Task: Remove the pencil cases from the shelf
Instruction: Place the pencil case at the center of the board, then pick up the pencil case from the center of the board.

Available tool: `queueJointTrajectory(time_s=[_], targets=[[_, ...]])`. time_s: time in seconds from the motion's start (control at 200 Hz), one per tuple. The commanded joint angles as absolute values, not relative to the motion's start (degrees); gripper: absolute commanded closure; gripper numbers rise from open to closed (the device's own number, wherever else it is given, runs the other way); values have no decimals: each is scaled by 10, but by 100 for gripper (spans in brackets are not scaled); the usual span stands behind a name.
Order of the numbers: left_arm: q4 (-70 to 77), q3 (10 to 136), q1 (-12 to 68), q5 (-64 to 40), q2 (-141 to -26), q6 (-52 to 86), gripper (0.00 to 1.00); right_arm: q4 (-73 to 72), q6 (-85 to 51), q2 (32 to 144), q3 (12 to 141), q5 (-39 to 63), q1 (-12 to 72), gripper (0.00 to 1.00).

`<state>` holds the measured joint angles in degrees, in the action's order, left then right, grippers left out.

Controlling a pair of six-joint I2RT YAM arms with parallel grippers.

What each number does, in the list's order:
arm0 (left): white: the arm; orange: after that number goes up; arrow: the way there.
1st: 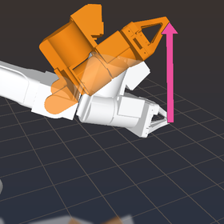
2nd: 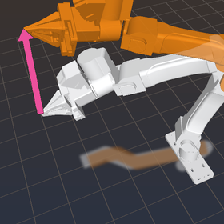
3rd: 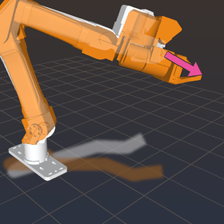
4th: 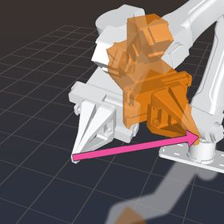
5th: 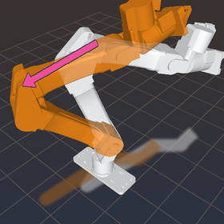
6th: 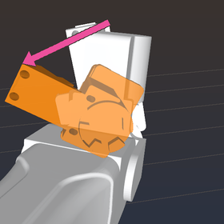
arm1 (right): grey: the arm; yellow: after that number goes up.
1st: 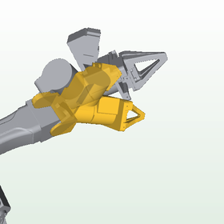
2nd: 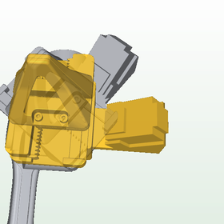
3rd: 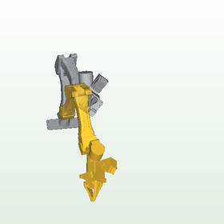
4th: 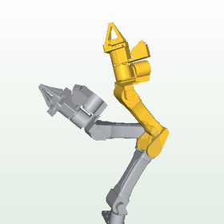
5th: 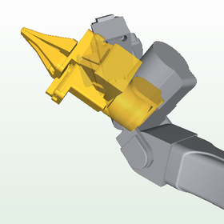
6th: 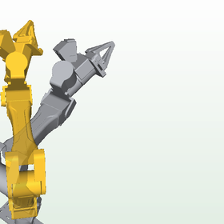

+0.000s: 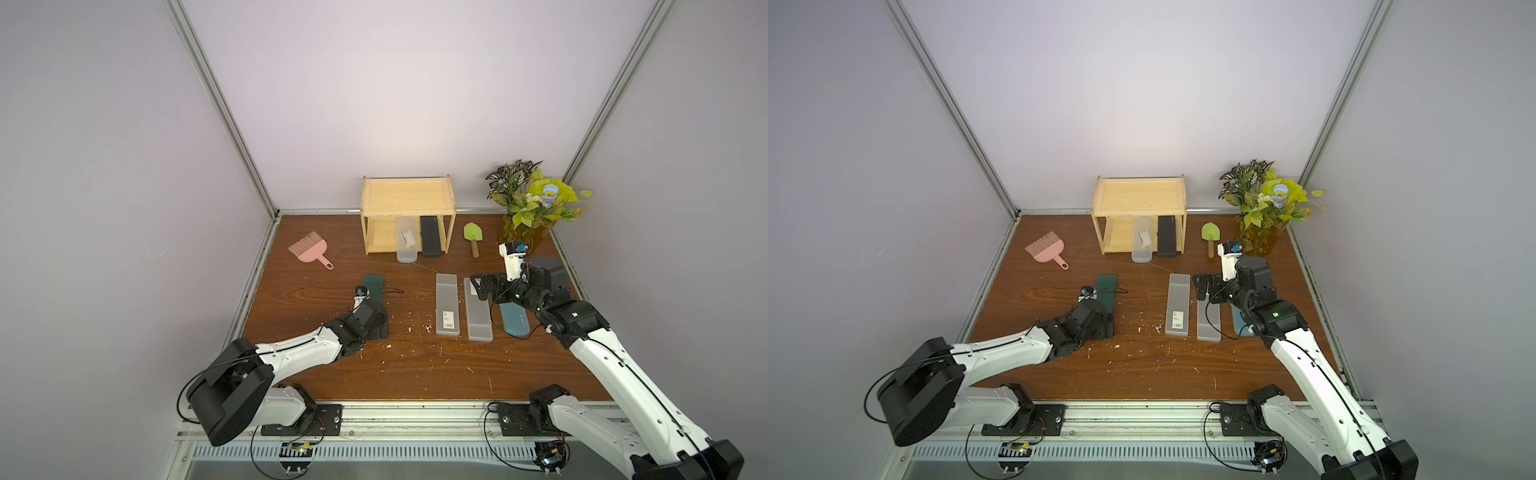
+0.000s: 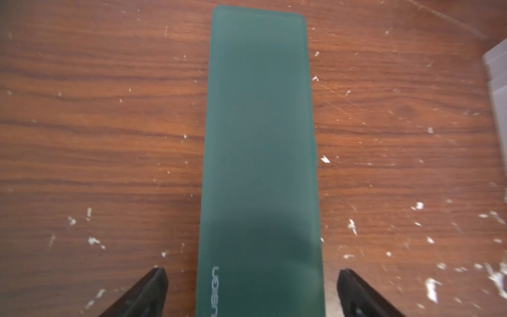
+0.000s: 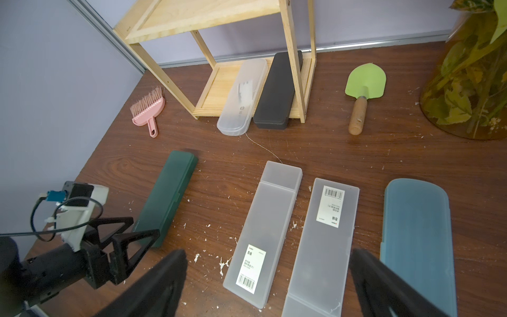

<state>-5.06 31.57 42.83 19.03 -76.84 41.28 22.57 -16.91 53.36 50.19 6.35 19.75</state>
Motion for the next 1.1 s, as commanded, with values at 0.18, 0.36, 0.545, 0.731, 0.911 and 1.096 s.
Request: queueJointTrajectory(time_s=[0.18,0.36,0.545,0.731,0.911,1.096], targets=[[-54,450,382,219,-863,346,0,213,-165,541,507,59,196,1],[-78,504,371,220,-928,326,0,224,-159,541,512,46,196,1],[-71,505,367,212,-956,326,0,230,-155,542,510,43,195,0],[-64,498,364,209,-970,342,0,230,-153,545,510,40,196,1],[-61,504,363,199,-991,342,1,234,-151,547,510,38,196,1],[-57,502,363,182,-997,342,14,236,-150,545,508,33,195,0]])
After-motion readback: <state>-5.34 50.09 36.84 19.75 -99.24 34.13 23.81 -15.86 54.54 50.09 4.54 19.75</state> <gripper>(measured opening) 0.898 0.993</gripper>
